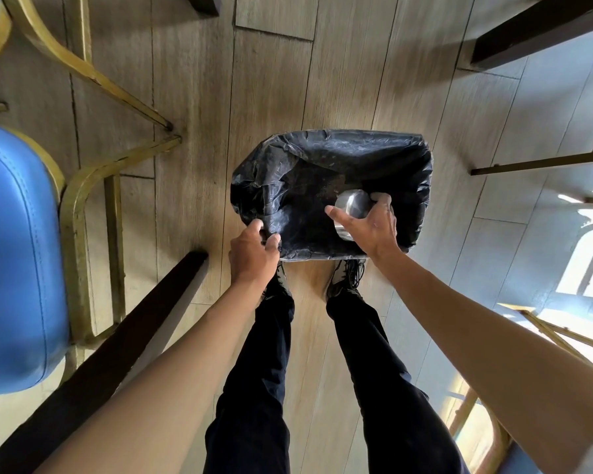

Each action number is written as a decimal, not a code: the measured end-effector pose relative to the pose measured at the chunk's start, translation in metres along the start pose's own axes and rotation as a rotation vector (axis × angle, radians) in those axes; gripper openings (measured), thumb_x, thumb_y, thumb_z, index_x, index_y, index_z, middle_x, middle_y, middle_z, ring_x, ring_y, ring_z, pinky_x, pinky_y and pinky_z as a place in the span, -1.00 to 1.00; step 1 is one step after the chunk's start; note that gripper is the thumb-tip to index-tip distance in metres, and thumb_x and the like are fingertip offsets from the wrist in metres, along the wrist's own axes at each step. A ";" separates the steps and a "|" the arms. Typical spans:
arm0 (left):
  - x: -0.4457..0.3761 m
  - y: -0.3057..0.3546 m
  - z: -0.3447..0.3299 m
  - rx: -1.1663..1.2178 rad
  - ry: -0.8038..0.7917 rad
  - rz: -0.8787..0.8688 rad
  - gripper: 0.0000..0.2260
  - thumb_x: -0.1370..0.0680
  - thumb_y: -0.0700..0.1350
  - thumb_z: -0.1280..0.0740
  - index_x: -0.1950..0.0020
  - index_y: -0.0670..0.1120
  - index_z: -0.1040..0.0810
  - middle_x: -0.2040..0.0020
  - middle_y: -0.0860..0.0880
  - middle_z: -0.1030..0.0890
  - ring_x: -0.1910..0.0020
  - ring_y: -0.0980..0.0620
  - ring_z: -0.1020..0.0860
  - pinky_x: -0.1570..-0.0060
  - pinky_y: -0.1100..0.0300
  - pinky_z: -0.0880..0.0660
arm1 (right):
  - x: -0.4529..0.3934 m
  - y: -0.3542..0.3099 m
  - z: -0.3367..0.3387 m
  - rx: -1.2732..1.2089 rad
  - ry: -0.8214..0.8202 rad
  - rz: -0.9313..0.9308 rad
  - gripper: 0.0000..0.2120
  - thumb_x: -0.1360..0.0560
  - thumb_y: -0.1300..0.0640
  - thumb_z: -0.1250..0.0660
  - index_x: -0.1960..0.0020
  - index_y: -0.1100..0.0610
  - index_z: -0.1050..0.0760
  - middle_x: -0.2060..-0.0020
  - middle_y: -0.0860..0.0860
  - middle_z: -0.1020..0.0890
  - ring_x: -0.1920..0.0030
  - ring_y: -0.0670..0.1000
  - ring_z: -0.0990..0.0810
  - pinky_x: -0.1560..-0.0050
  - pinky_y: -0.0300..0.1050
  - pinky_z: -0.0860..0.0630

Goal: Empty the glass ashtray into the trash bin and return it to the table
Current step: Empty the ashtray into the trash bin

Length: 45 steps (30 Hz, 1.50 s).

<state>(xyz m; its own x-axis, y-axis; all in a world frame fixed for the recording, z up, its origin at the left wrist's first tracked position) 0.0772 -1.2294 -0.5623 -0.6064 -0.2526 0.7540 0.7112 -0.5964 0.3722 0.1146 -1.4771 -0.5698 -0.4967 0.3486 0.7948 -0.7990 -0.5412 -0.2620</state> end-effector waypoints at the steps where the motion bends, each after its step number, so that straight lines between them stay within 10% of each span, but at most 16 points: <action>1: 0.000 -0.001 0.000 0.003 -0.001 0.002 -0.74 -0.59 -0.09 -0.38 -0.23 -0.17 -0.52 0.22 -0.06 -0.56 0.16 -0.16 -0.68 0.02 -0.13 -0.63 | 0.000 0.000 0.000 0.023 0.000 0.015 0.04 -0.29 -0.32 -0.60 -0.52 0.19 -0.24 -0.42 0.18 -0.46 -0.41 0.20 -0.46 -0.38 0.08 -0.48; 26: -0.002 -0.004 -0.002 0.023 -0.069 0.031 -0.54 -0.57 -0.03 -0.41 -0.42 -0.15 -0.43 -0.10 -0.21 -0.68 0.00 -0.22 -0.71 -0.06 -0.14 -0.66 | -0.001 -0.003 0.002 0.125 -0.022 0.094 0.02 -0.28 -0.33 -0.60 -0.48 0.20 -0.25 -0.40 0.18 -0.44 -0.37 0.20 -0.47 -0.36 0.15 -0.52; 35: -0.003 -0.004 -0.002 0.018 -0.094 0.062 -0.49 -0.58 -0.03 -0.41 -0.47 -0.18 -0.39 -0.18 -0.25 -0.64 -0.06 -0.24 -0.70 -0.12 -0.14 -0.63 | 0.011 0.003 0.020 -0.853 -0.252 -0.273 -0.56 -0.49 -0.22 -0.44 -0.24 0.02 -0.58 -0.10 0.07 -0.70 -0.15 0.13 -0.69 -0.13 0.09 -0.66; 45: 0.028 0.005 0.016 0.022 -0.187 0.145 -0.58 -0.59 -0.02 -0.34 -0.37 -0.17 -0.38 -0.26 -0.18 -0.61 -0.18 -0.19 -0.63 -0.23 -0.12 -0.57 | 0.072 0.016 0.054 -1.460 -0.474 -0.353 -0.31 -0.51 -0.17 -0.37 -0.55 0.12 -0.41 -0.52 0.21 -0.48 -0.48 0.31 -0.48 -0.27 0.17 -0.57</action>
<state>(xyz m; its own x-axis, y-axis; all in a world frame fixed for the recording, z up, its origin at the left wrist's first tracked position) 0.0695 -1.2270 -0.5304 -0.4223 -0.1872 0.8869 0.7949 -0.5467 0.2631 0.0841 -1.5018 -0.4870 -0.2990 -0.1207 0.9466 -0.6106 0.7865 -0.0926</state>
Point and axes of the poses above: each hand's wrist, its own x-axis away from the middle knuckle, its own z-axis out of the back of the hand, y = z × x, the point moved 6 cm from there along -x, towards the middle knuckle
